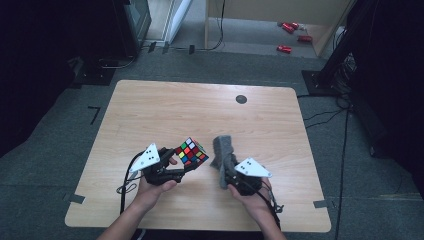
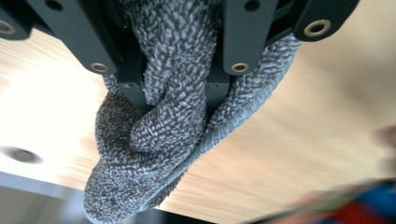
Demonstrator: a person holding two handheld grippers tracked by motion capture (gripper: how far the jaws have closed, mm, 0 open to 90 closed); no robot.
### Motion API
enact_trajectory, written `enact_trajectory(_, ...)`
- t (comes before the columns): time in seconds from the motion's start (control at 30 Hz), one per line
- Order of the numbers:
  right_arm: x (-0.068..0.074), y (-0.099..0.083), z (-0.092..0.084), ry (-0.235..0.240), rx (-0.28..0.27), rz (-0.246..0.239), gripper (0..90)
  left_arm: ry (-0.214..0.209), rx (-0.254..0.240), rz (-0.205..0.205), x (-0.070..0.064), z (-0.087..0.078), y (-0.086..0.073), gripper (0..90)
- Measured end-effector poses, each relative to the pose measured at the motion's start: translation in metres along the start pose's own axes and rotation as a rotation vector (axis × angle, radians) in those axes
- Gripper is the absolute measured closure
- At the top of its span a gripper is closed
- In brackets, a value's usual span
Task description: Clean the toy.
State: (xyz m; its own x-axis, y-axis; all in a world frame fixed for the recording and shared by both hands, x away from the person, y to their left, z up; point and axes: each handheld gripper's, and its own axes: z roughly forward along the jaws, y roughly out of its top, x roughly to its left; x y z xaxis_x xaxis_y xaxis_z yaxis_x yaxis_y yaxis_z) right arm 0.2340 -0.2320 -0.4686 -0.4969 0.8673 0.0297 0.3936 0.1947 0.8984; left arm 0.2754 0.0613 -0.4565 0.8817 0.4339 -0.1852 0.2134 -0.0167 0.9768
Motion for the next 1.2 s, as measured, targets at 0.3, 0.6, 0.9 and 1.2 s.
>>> enact_trajectory(0.3, -0.048, -0.019, 0.007, -0.173, 0.101, 0.102, 68.6, 0.020, 0.061, -0.029, 0.006, 0.004, -0.005, 34.5)
enact_trajectory(0.6, -0.052, -0.031, 0.020, -0.176, 0.197, 0.122, 63.0, 0.029, 0.081, -0.047, 0.010, 0.005, -0.006, 34.5)
enact_trajectory(0.9, -0.055, -0.034, 0.025, -0.164, 0.224, 0.142, 52.0, 0.027, 0.083, -0.053, 0.011, 0.005, -0.006, 34.5)
enact_trajectory(1.2, -0.056, -0.023, 0.015, -0.183, 0.139, 0.120, 20.0, 0.030, 0.089, -0.065, 0.013, 0.004, -0.006, 34.5)
